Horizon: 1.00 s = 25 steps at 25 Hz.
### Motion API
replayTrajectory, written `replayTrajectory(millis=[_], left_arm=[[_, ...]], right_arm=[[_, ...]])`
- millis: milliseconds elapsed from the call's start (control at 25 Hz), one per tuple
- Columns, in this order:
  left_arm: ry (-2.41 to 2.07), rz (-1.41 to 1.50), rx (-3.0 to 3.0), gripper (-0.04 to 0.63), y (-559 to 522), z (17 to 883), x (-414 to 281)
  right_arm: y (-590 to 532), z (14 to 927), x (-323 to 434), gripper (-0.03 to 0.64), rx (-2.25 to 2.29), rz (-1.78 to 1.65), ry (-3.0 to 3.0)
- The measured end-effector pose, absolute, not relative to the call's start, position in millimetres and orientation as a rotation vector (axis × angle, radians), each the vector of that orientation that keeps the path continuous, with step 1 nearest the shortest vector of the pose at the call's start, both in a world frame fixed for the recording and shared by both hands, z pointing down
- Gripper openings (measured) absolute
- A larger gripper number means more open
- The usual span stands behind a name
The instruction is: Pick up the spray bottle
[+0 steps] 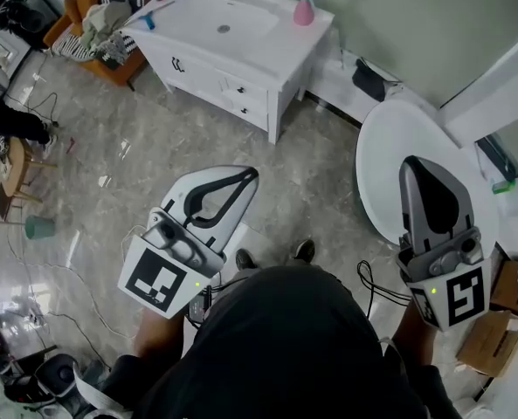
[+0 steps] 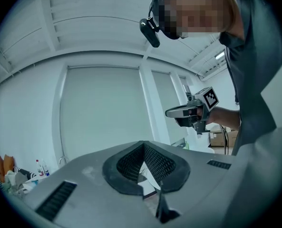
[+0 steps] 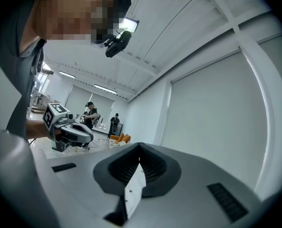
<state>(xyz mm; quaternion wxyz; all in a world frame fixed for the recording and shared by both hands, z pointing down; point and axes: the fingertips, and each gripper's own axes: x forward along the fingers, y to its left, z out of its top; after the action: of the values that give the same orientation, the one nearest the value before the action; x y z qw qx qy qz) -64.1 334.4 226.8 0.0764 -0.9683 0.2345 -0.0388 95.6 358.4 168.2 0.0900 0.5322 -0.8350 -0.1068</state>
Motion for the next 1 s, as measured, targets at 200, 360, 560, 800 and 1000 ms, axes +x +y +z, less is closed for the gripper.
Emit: replayTrajectory(millis=[200, 360, 560, 800, 1000], left_arm=[[0.763, -0.127, -2.891, 0.005, 335, 224, -22], [0.806, -0.16, -2.875, 0.005, 334, 230, 7], [0.836, -0.19, -2.862, 0.005, 335, 234, 37], [0.821, -0.258, -2.87, 0.005, 336, 244, 50], [0.769, -0.265, -2.893, 0.005, 324, 247, 40]], right_arm=[[356, 169, 141, 0.008, 1.545, -0.327, -2.512], [350, 172, 167, 0.008, 1.506, -0.318, -2.561], [346, 178, 192, 0.008, 1.474, -0.332, -2.591], [342, 187, 203, 0.008, 1.481, -0.289, -2.611], [333, 189, 192, 0.008, 1.523, -0.279, -2.576]])
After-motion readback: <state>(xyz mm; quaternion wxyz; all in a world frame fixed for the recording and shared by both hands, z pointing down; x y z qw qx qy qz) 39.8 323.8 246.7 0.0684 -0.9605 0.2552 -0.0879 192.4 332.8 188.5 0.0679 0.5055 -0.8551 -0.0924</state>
